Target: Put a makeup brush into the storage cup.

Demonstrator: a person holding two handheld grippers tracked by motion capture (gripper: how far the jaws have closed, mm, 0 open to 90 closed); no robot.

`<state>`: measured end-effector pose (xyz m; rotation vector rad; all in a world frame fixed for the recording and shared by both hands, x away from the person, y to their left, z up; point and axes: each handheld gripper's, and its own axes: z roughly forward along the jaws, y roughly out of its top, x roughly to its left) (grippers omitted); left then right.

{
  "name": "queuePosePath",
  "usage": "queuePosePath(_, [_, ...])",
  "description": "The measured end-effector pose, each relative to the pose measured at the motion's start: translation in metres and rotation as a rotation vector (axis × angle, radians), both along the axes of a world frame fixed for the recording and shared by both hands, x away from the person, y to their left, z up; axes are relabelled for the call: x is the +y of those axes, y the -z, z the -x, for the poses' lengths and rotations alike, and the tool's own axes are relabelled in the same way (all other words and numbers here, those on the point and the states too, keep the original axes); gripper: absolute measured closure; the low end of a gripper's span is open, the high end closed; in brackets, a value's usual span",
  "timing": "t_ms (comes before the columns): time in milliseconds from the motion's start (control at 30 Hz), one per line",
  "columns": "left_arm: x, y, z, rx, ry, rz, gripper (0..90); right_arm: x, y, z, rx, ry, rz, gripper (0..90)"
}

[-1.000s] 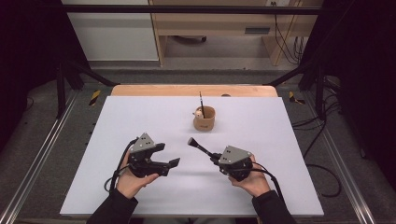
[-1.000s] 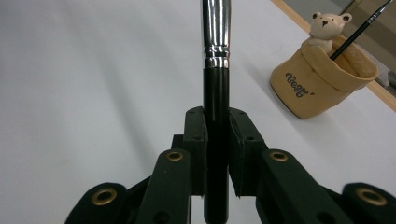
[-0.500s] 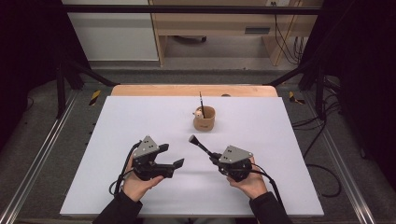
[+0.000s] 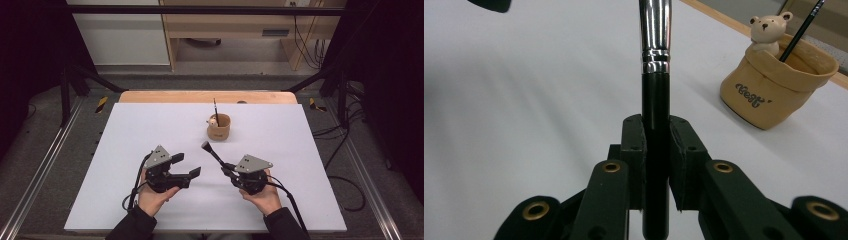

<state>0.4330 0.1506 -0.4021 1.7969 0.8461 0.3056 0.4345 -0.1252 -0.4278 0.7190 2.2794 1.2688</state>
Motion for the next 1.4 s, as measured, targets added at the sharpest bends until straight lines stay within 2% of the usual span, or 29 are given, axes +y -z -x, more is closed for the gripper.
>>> queuePosePath(133, [-0.002, 0.000, -0.003, -0.004, -0.002, 0.041, 20.2, 0.002, 0.001, 0.000, 0.003, 0.005, -0.017, 79.0])
queuePosePath(267, [-0.006, 0.000, -0.003, -0.005, 0.006, 0.064, 20.4, 0.002, 0.002, 0.000, 0.019, 0.007, -0.050, 78.9])
queuePosePath(600, [-0.015, 0.002, -0.005, -0.013, 0.001, 0.095, 20.5, 0.009, 0.002, 0.003, 0.036, 0.011, -0.091, 79.0])
queuePosePath(967, [-0.019, 0.005, -0.006, 0.007, 0.008, 0.142, 21.5, 0.019, 0.003, 0.006, 0.034, 0.012, -0.131, 78.9])
queuePosePath(1167, [-0.022, 0.005, -0.007, 0.010, 0.000, 0.179, 25.3, 0.025, 0.003, 0.008, 0.031, 0.016, -0.149, 79.0])
queuePosePath(1400, [-0.024, 0.006, -0.009, 0.011, -0.003, 0.196, 31.8, 0.031, 0.004, 0.009, 0.040, 0.014, -0.176, 79.0])
